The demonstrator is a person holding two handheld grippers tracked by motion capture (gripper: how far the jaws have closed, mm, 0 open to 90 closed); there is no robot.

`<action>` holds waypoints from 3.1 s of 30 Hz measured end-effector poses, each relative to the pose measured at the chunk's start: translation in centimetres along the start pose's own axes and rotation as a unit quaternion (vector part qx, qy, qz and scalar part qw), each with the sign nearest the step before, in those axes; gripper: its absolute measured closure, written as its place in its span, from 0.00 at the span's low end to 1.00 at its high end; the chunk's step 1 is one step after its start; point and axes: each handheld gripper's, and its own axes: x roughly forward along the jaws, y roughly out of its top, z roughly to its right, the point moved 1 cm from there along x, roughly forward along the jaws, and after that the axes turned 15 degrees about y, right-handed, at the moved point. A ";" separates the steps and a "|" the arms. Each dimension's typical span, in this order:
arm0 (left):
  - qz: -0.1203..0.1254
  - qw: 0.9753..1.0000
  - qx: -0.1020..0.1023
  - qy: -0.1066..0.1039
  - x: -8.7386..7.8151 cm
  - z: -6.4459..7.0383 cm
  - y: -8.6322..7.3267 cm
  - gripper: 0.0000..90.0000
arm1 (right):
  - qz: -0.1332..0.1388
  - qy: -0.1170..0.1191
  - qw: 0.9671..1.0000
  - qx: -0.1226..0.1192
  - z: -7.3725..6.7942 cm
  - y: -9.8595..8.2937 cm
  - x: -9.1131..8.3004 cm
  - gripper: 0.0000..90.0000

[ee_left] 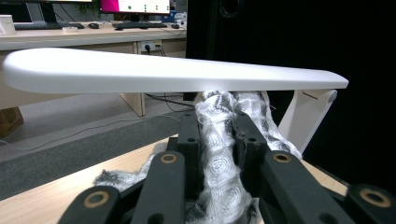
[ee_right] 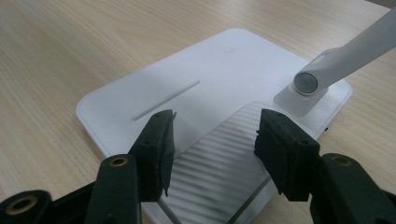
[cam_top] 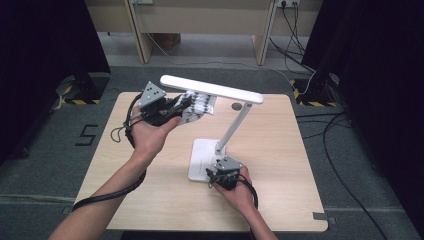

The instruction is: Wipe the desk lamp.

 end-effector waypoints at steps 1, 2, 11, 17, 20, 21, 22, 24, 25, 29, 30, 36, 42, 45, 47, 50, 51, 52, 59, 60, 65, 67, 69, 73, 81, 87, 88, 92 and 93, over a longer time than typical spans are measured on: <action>0.000 1.000 0.001 -0.001 0.0 0.1 0.0 0.84 | 0.000 0.000 1.000 0.000 0.0 0.0 0.0 0.52; 0.000 1.000 0.001 -0.001 0.0 0.1 0.0 0.84 | 0.000 0.000 1.000 0.000 0.0 0.0 0.0 0.52; -0.001 1.000 0.004 -0.006 0.3 0.6 0.0 0.84 | 0.000 0.000 1.000 0.000 0.0 0.0 0.0 0.52; -0.003 1.000 0.006 -0.008 0.5 1.0 0.0 0.84 | 0.000 0.000 1.000 -0.001 0.0 0.0 0.0 0.52; -0.003 1.000 0.007 -0.010 0.6 1.2 0.0 0.84 | 0.000 0.001 1.000 0.000 0.0 0.0 0.0 0.52; -0.004 1.000 0.006 -0.011 0.6 1.3 0.0 0.84 | 0.000 0.001 1.000 -0.001 0.0 0.0 0.0 0.52; -0.004 1.000 0.007 -0.012 0.7 1.3 0.0 0.84 | 0.000 0.000 1.000 -0.002 0.0 0.0 0.0 0.52; -0.004 1.000 0.009 -0.013 0.7 1.5 0.0 0.84 | 0.000 0.001 1.000 -0.001 0.0 0.0 0.0 0.52; -0.004 1.000 0.009 -0.014 0.7 1.5 -0.1 0.84 | 0.000 0.001 1.000 -0.001 0.0 0.0 0.0 0.52; -0.005 1.000 0.009 -0.016 0.9 1.8 -0.1 0.84 | 0.001 0.001 1.000 0.000 0.0 0.0 0.0 0.52; -0.005 1.000 0.009 -0.017 0.9 1.9 -0.1 0.84 | 0.001 -0.001 1.000 -0.001 0.0 0.0 0.0 0.52; -0.006 1.000 0.010 -0.019 1.1 2.3 -0.1 0.84 | 0.001 0.001 1.000 -0.002 0.0 0.0 0.0 0.52; -0.008 1.000 0.012 -0.024 1.4 2.8 -0.1 0.84 | 0.001 0.001 1.000 -0.002 0.0 0.0 0.0 0.52; -0.008 1.000 0.012 -0.026 1.5 3.0 -0.1 0.84 | 0.001 0.001 1.000 -0.003 0.0 0.0 0.0 0.52; -0.008 1.000 0.013 -0.027 1.5 3.1 -0.2 0.84 | 0.000 0.001 1.000 -0.003 0.0 0.0 0.0 0.52; -0.009 0.999 0.013 -0.028 1.6 3.4 -0.2 0.84 | 0.001 0.002 1.000 -0.003 0.0 0.0 0.0 0.52; -0.009 0.999 0.013 -0.029 1.7 3.4 -0.2 0.84 | 0.001 0.002 1.000 -0.003 0.0 0.0 0.0 0.52; -0.009 0.999 0.014 -0.030 1.7 3.5 -0.2 0.84 | 0.000 0.002 1.000 -0.003 0.0 0.0 0.0 0.52; -0.010 0.999 0.014 -0.034 2.0 4.1 -0.3 0.84 | 0.000 0.002 1.000 -0.004 0.0 0.0 0.0 0.52; -0.010 0.999 0.014 -0.035 2.0 4.1 -0.3 0.84 | 0.000 0.002 1.000 -0.004 0.0 0.0 0.0 0.52; -0.009 0.999 0.015 -0.038 2.2 4.6 -0.3 0.84 | 0.000 0.002 1.000 -0.004 0.0 0.0 0.0 0.52; -0.010 0.999 0.017 -0.040 2.2 4.8 -0.4 0.84 | 0.001 0.002 1.000 -0.004 0.0 0.0 0.0 0.52; -0.009 0.999 0.017 -0.041 2.3 4.9 -0.4 0.84 | 0.000 0.002 1.000 -0.004 0.0 0.0 0.0 0.52; -0.007 0.999 0.018 -0.045 2.5 5.2 -0.5 0.84 | 0.001 0.002 1.000 -0.004 0.0 0.0 0.0 0.52; -0.002 0.998 0.023 -0.050 2.7 5.8 -0.8 0.84 | 0.002 0.002 1.000 -0.005 0.0 0.0 0.0 0.52; 0.000 0.998 0.025 -0.053 2.8 6.1 -1.0 0.84 | 0.003 0.002 1.000 -0.005 0.0 -0.1 0.0 0.52; 0.000 0.998 0.026 -0.054 2.8 6.1 -1.0 0.84 | 0.002 0.002 1.000 -0.004 0.0 -0.1 0.0 0.52; 0.001 0.998 0.029 -0.055 2.8 6.4 -1.2 0.84 | 0.002 0.002 1.000 -0.004 0.0 -0.1 0.0 0.52; 0.000 0.998 0.030 -0.056 2.9 6.5 -1.2 0.84 | 0.002 0.002 1.000 -0.005 0.0 -0.1 0.0 0.52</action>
